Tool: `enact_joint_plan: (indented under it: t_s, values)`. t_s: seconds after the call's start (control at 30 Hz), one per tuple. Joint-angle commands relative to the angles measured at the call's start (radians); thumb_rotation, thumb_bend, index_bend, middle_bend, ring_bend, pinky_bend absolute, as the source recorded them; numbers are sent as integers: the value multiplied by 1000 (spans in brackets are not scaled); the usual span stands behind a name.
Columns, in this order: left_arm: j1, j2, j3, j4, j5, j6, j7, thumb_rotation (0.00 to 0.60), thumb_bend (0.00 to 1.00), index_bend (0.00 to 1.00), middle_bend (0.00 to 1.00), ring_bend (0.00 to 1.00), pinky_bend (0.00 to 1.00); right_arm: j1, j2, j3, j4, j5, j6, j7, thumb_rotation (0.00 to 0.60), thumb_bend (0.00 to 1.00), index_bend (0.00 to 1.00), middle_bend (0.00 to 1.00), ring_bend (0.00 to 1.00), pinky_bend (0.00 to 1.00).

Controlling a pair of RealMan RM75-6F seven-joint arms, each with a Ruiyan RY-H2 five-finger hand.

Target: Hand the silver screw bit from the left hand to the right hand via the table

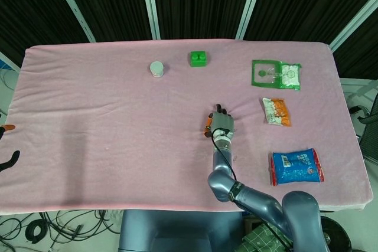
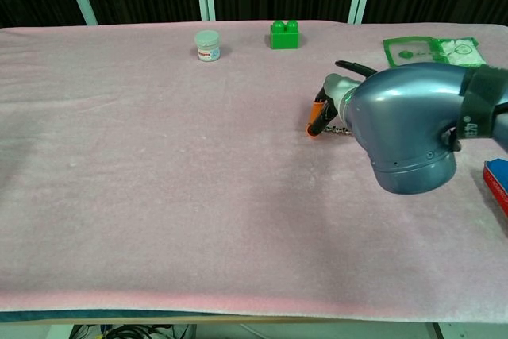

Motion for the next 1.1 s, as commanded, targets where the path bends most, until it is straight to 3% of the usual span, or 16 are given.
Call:
enact_joint_plan:
  t_s: [0.03, 0.77, 1.1]
  values:
    - [0, 0, 0, 0, 0, 0, -1, 600, 313, 279, 30, 0, 0, -2, 4, 3, -7, -1, 1, 5, 600, 349, 609, 25, 87, 208]
    - [2, -4, -1, -2, 2, 10, 8, 600, 314, 280, 30, 0, 0, -103, 187, 33, -272, -62, 19, 123, 600, 368, 613, 25, 87, 208]
    - [10, -6, -8, -3, -3, 31, 15, 600, 314, 282, 30, 0, 0, -131, 220, 115, -191, -173, -167, 401, 600, 366, 618, 25, 87, 200]
